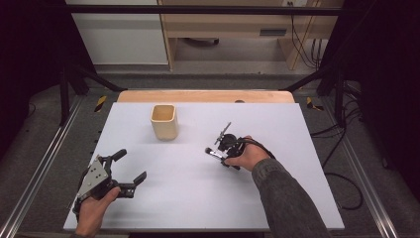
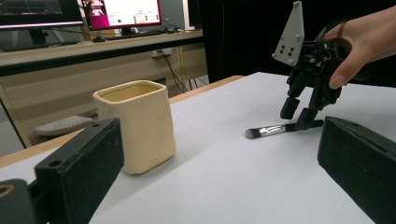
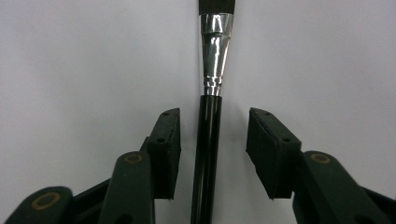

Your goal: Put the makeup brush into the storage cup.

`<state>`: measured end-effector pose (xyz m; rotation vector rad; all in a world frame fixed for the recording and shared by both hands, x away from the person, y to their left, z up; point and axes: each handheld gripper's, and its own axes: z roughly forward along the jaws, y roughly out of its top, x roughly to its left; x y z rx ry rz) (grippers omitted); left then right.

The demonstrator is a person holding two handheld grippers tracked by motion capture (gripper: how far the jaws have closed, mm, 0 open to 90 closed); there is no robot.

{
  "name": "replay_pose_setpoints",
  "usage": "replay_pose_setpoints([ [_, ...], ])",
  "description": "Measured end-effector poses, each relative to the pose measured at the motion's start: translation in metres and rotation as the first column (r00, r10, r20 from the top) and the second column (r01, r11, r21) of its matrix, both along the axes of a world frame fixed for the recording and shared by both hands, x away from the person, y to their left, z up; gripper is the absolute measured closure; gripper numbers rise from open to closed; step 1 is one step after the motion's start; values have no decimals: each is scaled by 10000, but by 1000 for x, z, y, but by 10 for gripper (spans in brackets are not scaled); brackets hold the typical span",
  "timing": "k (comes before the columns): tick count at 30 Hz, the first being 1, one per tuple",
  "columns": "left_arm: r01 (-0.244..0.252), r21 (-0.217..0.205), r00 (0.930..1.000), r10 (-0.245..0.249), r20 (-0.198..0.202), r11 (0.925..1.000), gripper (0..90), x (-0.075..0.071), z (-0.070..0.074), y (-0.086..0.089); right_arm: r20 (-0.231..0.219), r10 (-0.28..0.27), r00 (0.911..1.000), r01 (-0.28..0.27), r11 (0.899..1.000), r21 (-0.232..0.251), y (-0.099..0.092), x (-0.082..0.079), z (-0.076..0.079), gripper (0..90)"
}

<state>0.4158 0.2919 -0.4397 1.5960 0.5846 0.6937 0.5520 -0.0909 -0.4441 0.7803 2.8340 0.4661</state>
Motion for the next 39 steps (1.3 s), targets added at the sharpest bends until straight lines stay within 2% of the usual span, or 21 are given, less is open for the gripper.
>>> replay_pose_setpoints([
  [10,6,10,10000,-6,18,10000,5,0,0,0,-20,-43,10000,43,9999,128,1,0,0,636],
  [25,20,47,10000,-20,-4,10000,5,0,0,-2,-168,-108,9998,110,9998,139,0,1,0,667],
  [31,31,178,10000,-31,13,9998,6,0,0,-2,-156,-45,9999,44,10000,-53,1,2,-2,697],
  [39,37,138,10000,-37,20,9999,6,0,0,-4,-437,15,9990,-23,9998,-184,2,3,-4,770],
])
